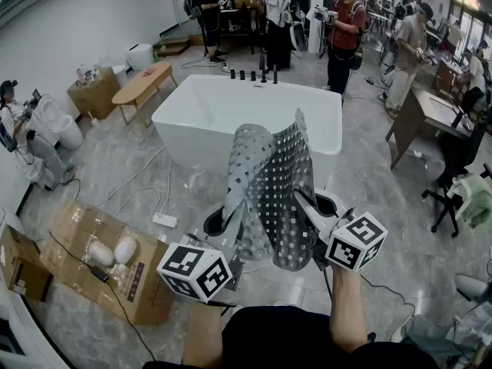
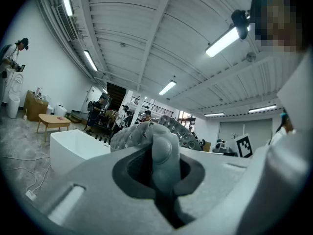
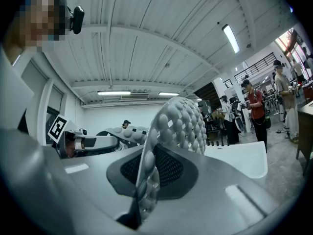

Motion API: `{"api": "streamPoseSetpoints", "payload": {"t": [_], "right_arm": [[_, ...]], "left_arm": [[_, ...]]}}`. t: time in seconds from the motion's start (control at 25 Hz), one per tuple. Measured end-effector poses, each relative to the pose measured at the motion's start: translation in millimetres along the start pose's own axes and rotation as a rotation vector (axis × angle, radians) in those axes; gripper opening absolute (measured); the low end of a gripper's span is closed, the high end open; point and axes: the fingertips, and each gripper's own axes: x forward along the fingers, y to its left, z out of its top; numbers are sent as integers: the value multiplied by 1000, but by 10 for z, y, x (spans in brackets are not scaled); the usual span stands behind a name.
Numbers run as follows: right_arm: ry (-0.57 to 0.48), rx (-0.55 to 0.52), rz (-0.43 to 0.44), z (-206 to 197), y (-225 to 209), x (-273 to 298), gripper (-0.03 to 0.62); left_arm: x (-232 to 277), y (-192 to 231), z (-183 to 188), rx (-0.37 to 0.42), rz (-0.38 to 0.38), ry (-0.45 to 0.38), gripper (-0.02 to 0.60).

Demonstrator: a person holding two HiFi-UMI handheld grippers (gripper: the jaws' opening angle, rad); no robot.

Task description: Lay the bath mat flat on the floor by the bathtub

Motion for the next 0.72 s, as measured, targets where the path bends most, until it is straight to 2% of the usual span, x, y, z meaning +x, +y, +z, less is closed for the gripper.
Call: {"api": "streamPoseSetpoints", "payload": {"t": [0.72], "right_arm": [[-18, -12, -9, 7, -43, 21, 23]], "left_arm": [[10, 43, 11, 0, 15, 11, 21]]}}
